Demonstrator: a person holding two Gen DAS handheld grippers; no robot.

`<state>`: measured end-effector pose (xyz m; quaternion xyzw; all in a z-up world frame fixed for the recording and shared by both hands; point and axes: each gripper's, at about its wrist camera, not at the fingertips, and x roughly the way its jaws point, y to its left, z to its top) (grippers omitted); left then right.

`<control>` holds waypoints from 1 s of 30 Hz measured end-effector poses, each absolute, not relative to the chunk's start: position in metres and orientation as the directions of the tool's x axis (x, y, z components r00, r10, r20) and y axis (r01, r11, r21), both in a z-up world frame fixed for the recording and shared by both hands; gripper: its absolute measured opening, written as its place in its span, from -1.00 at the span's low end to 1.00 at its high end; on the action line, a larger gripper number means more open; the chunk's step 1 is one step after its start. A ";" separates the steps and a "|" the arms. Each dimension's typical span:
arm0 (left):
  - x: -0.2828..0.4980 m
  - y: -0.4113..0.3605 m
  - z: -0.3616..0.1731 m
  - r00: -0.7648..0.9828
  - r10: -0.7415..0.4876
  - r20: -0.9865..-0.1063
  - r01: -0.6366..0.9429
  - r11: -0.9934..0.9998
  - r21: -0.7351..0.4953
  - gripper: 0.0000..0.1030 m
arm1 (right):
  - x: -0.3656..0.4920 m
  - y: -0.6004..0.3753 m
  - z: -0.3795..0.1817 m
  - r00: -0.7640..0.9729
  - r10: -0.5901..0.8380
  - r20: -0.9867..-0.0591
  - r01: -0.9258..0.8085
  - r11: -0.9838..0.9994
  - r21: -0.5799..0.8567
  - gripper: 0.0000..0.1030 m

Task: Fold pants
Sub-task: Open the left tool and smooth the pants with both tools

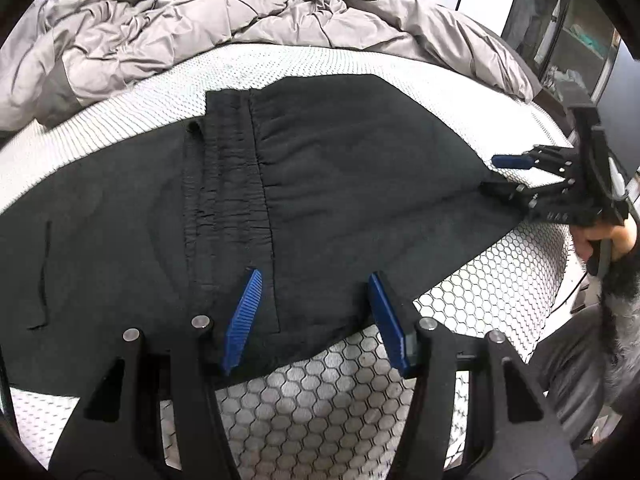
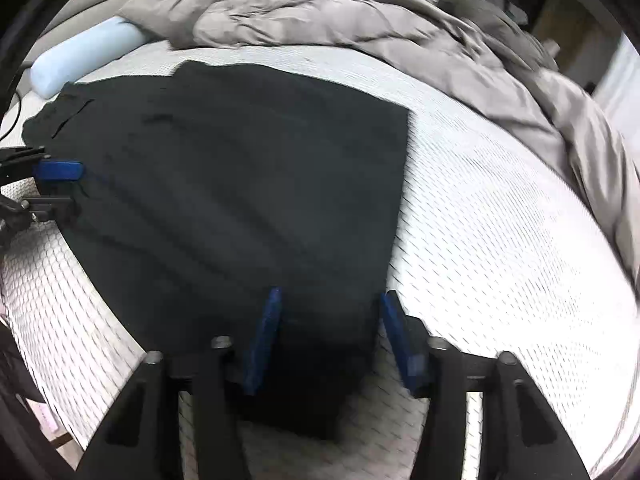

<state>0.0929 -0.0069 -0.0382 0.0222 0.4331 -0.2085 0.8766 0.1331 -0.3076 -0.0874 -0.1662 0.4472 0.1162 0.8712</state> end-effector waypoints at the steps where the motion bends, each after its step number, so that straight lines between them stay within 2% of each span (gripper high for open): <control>1: 0.092 -0.005 -0.031 0.547 -0.346 -0.762 0.373 0.916 -0.148 0.05 | 0.133 -0.312 -0.083 0.579 0.067 -0.813 -0.343 0.924 -0.168 0.10; 5: 0.119 -0.013 -0.002 0.612 -0.375 -0.696 0.356 0.917 -0.182 0.05 | 0.136 -0.302 -0.057 0.647 0.178 -0.742 -0.344 0.936 -0.076 0.08; 8: 0.153 -0.036 -0.006 0.580 -0.432 -0.691 0.387 0.892 -0.233 0.02 | 0.159 -0.265 -0.065 0.606 0.224 -0.763 -0.412 0.909 -0.060 0.08; 10: 0.167 -0.049 -0.020 0.542 -0.424 -0.726 0.404 0.889 -0.217 -0.20 | 0.174 -0.243 -0.079 0.573 0.216 -0.790 -0.450 0.889 -0.084 0.07; 12: 0.177 -0.054 -0.042 0.507 -0.375 -0.776 0.404 0.899 -0.170 -0.27 | 0.191 -0.233 -0.092 0.551 0.189 -0.813 -0.456 0.884 -0.103 0.06; 15: 0.167 -0.043 -0.046 0.521 -0.375 -0.767 0.444 0.886 -0.132 -0.26 | 0.192 -0.251 -0.097 0.550 0.122 -0.826 -0.407 0.903 -0.138 0.04; 20: 0.160 -0.033 -0.038 0.531 -0.364 -0.765 0.408 0.901 -0.146 -0.19 | 0.189 -0.293 -0.089 0.581 0.000 -0.814 -0.276 0.941 -0.197 0.05; 22: 0.164 -0.034 -0.025 0.540 -0.381 -0.751 0.401 0.900 -0.168 -0.19 | 0.186 -0.297 -0.078 0.573 0.101 -0.813 -0.267 0.961 -0.069 0.01; 25: 0.181 -0.041 -0.011 0.574 -0.401 -0.714 0.388 0.901 -0.194 -0.19 | 0.188 -0.280 -0.061 0.650 0.097 -0.754 -0.274 0.955 -0.113 0.02; 28: 0.213 -0.052 -0.026 0.522 -0.393 -0.757 0.362 0.906 -0.221 -0.21 | 0.208 -0.257 -0.067 0.601 0.201 -0.773 -0.334 0.943 -0.014 0.02; 30: 0.223 -0.050 -0.043 0.499 -0.367 -0.785 0.348 0.914 -0.207 -0.28 | 0.231 -0.241 -0.083 0.556 0.203 -0.806 -0.351 0.936 -0.006 0.02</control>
